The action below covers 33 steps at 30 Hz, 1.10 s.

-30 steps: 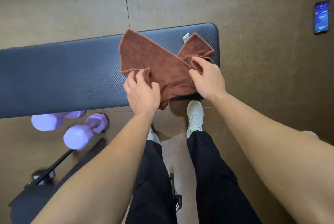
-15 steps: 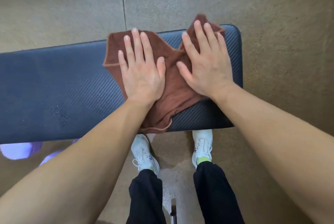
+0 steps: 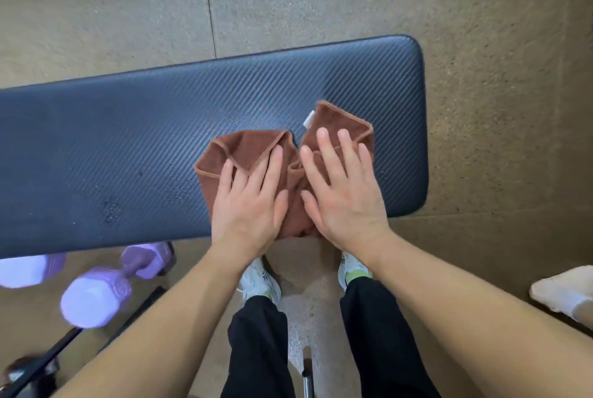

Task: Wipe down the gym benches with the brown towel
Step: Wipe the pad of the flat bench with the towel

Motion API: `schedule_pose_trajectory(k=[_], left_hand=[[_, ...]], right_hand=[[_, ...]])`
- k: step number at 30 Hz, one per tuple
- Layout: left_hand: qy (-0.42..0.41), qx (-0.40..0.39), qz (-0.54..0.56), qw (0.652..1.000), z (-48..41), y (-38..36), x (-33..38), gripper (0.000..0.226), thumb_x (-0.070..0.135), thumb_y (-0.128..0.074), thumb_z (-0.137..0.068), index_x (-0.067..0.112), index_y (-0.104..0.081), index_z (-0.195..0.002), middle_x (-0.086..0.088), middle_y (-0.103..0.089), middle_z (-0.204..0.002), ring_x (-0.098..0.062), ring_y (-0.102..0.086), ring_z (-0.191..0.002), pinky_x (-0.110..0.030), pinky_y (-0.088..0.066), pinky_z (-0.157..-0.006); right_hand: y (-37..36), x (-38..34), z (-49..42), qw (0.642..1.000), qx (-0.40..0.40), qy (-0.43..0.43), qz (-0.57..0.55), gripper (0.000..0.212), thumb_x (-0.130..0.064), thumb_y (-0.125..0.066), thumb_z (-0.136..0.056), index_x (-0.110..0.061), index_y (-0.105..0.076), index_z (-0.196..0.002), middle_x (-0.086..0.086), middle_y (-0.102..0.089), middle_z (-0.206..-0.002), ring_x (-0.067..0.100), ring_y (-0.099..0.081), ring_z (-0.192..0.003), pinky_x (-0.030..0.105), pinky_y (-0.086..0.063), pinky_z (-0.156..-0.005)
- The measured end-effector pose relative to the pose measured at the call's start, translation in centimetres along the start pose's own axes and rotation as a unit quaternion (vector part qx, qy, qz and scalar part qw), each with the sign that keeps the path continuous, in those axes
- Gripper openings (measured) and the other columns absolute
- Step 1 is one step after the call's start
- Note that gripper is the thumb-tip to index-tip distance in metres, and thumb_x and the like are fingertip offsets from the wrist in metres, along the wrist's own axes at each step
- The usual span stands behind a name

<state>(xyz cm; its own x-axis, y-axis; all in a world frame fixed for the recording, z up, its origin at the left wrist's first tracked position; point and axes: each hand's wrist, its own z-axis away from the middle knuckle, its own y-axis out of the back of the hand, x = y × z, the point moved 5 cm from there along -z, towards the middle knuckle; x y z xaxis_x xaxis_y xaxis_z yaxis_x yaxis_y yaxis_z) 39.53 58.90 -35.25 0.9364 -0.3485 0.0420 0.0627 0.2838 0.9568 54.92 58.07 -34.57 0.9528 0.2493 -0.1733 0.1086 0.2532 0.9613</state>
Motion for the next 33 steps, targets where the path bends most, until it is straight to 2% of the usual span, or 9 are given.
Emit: schedule_pose_trajectory(k=[2,4,7,11,18,22,26,29,33], left_hand=[[-0.006,0.006,-0.007,1.000,-2.0,0.7,-1.1,0.064,0.036,-0.036,-0.100,0.010,-0.023,-0.157,-0.007,-0.038,-0.156,-0.031,-0.038,-0.140,-0.051,-0.021,-0.119],[0.044,0.007,-0.003,0.999,-5.6,1.8,-2.2,0.067,0.036,-0.034,-0.097,0.012,-0.017,-0.158,-0.004,-0.031,-0.160,-0.026,-0.032,-0.144,-0.050,-0.020,-0.120],[0.141,0.029,0.013,0.990,-11.3,3.5,-2.5,0.071,0.039,-0.030,-0.092,0.014,-0.018,-0.158,-0.003,-0.028,-0.162,-0.026,-0.034,-0.143,-0.052,-0.021,-0.119],[0.170,0.056,0.026,0.984,-15.6,4.4,0.9,0.066,0.042,-0.024,-0.096,0.016,-0.024,-0.157,-0.004,-0.021,-0.164,-0.028,-0.020,-0.151,-0.053,-0.017,-0.120],[0.020,0.052,0.090,0.994,-9.6,2.7,11.4,0.071,0.034,-0.033,-0.095,0.010,-0.012,-0.158,-0.008,-0.005,-0.167,-0.023,-0.005,-0.154,-0.047,-0.012,-0.122],[-0.061,0.012,0.038,0.997,-2.7,0.1,9.4,0.072,0.034,-0.039,-0.093,0.012,-0.017,-0.158,-0.005,-0.010,-0.166,-0.020,-0.013,-0.153,-0.045,-0.016,-0.122],[-0.101,0.004,-0.025,0.995,-1.5,-0.1,3.7,0.072,0.034,-0.040,-0.094,0.013,-0.016,-0.158,-0.004,-0.014,-0.165,-0.019,-0.019,-0.151,-0.044,-0.020,-0.120],[-0.054,0.029,-0.031,0.998,-5.1,1.3,1.0,0.072,0.037,-0.037,-0.094,0.013,-0.016,-0.158,-0.004,-0.012,-0.166,-0.019,-0.019,-0.151,-0.044,-0.020,-0.120],[0.088,0.055,-0.028,0.994,-12.2,3.3,-0.3,0.069,0.036,-0.032,-0.093,0.011,-0.021,-0.156,-0.006,-0.019,-0.164,-0.022,-0.018,-0.152,-0.046,-0.018,-0.120]], right_hand=[[0.6,0.0,-2.8,0.997,0.022,0.069,-0.005,0.055,-0.038,-0.041,-0.101,-0.013,-0.043,-0.150,0.017,-0.028,-0.161,0.039,-0.027,-0.148,0.055,-0.022,-0.119],[1.4,0.5,-6.9,0.995,0.046,0.087,-0.009,0.052,-0.033,-0.039,-0.101,-0.014,-0.046,-0.148,0.014,-0.031,-0.161,0.034,-0.032,-0.147,0.051,-0.023,-0.119],[2.9,2.6,-12.4,0.997,0.069,0.046,-0.005,0.052,-0.031,-0.037,-0.099,-0.016,-0.046,-0.149,0.012,-0.035,-0.159,0.032,-0.034,-0.146,0.050,-0.023,-0.119],[4.0,8.6,-13.2,0.997,0.072,-0.027,0.008,0.052,-0.036,-0.035,-0.101,-0.019,-0.042,-0.150,0.015,-0.038,-0.157,0.037,-0.035,-0.144,0.052,-0.025,-0.118],[1.5,10.8,-0.2,0.988,0.081,-0.130,-0.009,0.053,-0.025,-0.039,-0.100,-0.012,-0.038,-0.152,0.021,-0.029,-0.160,0.043,-0.028,-0.146,0.059,-0.023,-0.116],[-0.2,5.8,4.1,0.997,0.039,-0.062,-0.022,0.053,-0.023,-0.040,-0.099,-0.005,-0.041,-0.149,0.023,-0.029,-0.159,0.043,-0.027,-0.147,0.058,-0.022,-0.117],[-0.2,2.3,1.9,0.997,0.028,0.065,-0.026,0.056,-0.019,-0.048,-0.094,-0.001,-0.044,-0.147,0.025,-0.034,-0.156,0.042,-0.034,-0.144,0.054,-0.027,-0.117],[1.3,2.7,-3.7,0.992,0.061,0.108,-0.029,0.056,-0.021,-0.045,-0.092,-0.004,-0.047,-0.146,0.022,-0.040,-0.154,0.038,-0.039,-0.142,0.050,-0.030,-0.118],[3.5,5.0,-12.5,0.995,0.068,0.071,-0.022,0.056,-0.029,-0.045,-0.087,-0.011,-0.057,-0.139,0.018,-0.054,-0.144,0.037,-0.051,-0.132,0.050,-0.037,-0.109]])
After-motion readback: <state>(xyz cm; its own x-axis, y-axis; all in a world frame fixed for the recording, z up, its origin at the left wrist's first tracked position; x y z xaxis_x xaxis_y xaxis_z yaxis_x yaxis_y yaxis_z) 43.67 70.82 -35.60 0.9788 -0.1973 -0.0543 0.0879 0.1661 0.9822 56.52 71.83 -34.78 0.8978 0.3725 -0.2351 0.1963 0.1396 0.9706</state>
